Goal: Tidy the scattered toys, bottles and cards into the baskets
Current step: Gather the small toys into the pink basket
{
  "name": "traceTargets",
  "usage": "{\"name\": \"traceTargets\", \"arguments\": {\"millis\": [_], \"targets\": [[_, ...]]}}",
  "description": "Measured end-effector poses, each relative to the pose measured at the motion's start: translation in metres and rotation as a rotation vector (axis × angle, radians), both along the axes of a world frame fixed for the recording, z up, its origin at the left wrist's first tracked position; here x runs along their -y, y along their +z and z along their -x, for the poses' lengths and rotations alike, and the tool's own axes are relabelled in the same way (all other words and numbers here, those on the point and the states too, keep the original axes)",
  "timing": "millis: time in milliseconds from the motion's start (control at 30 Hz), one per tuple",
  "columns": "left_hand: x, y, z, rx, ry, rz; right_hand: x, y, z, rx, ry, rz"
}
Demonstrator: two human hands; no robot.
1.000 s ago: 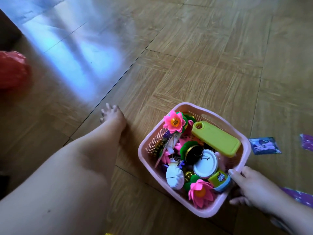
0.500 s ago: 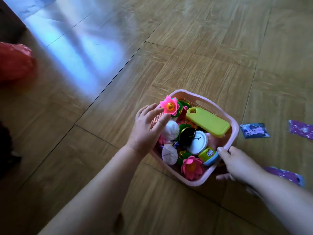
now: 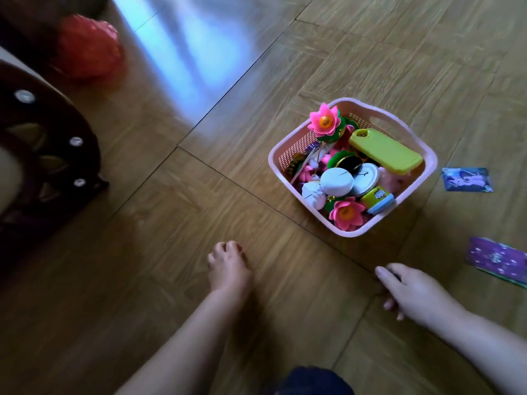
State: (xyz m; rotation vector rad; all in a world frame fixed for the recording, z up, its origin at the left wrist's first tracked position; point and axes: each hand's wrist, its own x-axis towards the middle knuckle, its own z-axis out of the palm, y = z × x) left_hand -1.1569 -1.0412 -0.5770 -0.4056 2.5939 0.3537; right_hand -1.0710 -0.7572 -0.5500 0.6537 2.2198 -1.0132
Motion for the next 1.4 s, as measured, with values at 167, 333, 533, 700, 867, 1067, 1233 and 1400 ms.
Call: {"name": "traceTargets", "arguments": {"millis": [167,333,533,700,867,1067,1233,1400], "targets": [[-0.025,0.024,-0.010,-0.480,-0.111,-0.349,-0.021,-0.010,-0.021,-0.039,0.010,-0.009],[-0.107,0.082,0.024,-0.826,-0.331,-0.666,-0.047,-0.015,-0.049,-0.021,0.024,-0.086],[-0.145,0.054,0.067,-0.375,-0.139,-0.366,-0.066,-0.015,-0.107,-0.046,0.364,-0.126],[-0.140,0.024,0.051,-0.197,0.423,-0.580,-0.065,-0.019,-0.168,0.033,0.586,-0.107],[-0.159,0.032,0.032,-0.036,0.577,-1.001,-0.058,-0.018,-0.197,0.045,0.745,-0.048],[-0.178,0.034,-0.006,0.077,0.566,-1.062,-0.053,-0.026,-0.216,0.003,0.900,-0.048],[-0.183,0.031,-0.039,0.131,0.464,-1.071,-0.049,-0.023,-0.225,-0.023,0.946,-0.101],[-0.186,0.035,-0.074,0.238,0.340,-1.045,-0.041,-0.031,-0.243,-0.068,0.919,-0.096]]}}
